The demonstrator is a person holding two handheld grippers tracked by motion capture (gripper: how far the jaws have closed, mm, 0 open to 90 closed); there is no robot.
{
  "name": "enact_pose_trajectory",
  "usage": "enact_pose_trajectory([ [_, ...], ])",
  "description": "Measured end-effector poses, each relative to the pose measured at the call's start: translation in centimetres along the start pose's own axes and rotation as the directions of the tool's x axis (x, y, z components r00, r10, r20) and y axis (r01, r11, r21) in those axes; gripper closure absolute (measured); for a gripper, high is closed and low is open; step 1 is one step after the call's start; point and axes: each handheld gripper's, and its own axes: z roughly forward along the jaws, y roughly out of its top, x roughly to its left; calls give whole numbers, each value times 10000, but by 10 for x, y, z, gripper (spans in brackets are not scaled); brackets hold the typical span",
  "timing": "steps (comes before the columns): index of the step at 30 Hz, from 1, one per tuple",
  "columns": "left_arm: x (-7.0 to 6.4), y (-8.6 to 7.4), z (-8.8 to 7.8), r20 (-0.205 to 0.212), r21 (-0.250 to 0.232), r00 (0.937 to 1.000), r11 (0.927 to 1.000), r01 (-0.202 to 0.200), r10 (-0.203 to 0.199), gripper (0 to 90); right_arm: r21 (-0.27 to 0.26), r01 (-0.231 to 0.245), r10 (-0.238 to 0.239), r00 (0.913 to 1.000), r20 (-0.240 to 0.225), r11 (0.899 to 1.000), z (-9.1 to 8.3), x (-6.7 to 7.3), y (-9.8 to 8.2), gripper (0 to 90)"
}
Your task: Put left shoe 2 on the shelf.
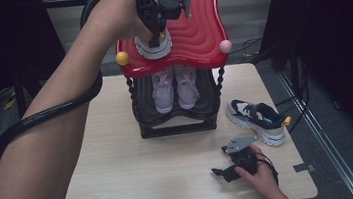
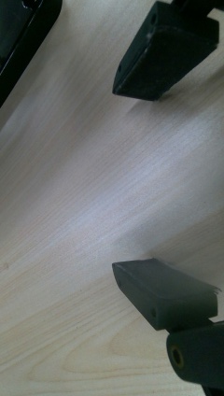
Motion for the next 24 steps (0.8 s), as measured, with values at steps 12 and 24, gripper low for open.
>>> enact_pose_trajectory([
  [12, 13, 5, 15, -52, 69, 9997, 9997, -237, 237, 727, -1, 4, -4, 10000, 1, 10000, 0, 0, 0, 123],
  [24, 21, 6, 20, -27, -30, 9994, 9994, -333, 333, 716, 23, 9, -9, 10000, -4, 10000, 0, 0, 0, 123],
])
